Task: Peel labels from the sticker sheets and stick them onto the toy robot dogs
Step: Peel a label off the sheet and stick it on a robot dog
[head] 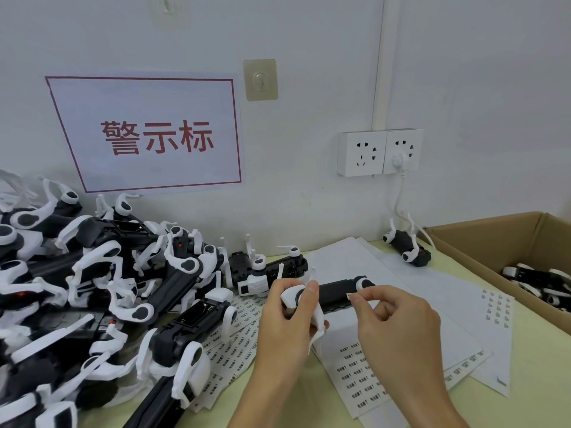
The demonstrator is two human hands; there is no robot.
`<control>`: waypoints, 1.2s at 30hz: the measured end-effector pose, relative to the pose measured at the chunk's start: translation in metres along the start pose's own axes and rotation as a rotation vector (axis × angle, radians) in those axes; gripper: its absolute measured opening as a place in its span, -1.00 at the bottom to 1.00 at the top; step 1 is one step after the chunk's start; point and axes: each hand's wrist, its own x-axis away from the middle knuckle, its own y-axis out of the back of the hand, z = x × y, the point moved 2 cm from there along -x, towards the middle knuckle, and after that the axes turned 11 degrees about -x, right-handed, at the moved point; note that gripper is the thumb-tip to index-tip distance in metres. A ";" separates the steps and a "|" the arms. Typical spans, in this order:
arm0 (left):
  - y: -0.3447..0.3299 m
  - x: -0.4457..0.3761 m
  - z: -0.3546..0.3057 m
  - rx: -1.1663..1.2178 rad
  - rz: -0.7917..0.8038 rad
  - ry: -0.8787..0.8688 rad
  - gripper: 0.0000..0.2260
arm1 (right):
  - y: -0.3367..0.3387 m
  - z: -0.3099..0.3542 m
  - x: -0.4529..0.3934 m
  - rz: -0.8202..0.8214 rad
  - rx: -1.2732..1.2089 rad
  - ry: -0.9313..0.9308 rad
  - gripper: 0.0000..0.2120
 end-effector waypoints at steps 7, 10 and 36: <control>0.000 0.001 -0.002 -0.010 0.009 0.005 -0.88 | -0.001 0.000 0.000 -0.009 -0.007 0.005 -0.75; -0.001 0.001 -0.002 -0.019 0.008 0.003 -0.88 | -0.001 0.000 0.000 -0.012 -0.009 0.006 -0.76; -0.001 0.001 0.000 -0.010 0.002 -0.004 -0.88 | -0.002 -0.002 0.001 -0.049 0.043 0.017 -0.77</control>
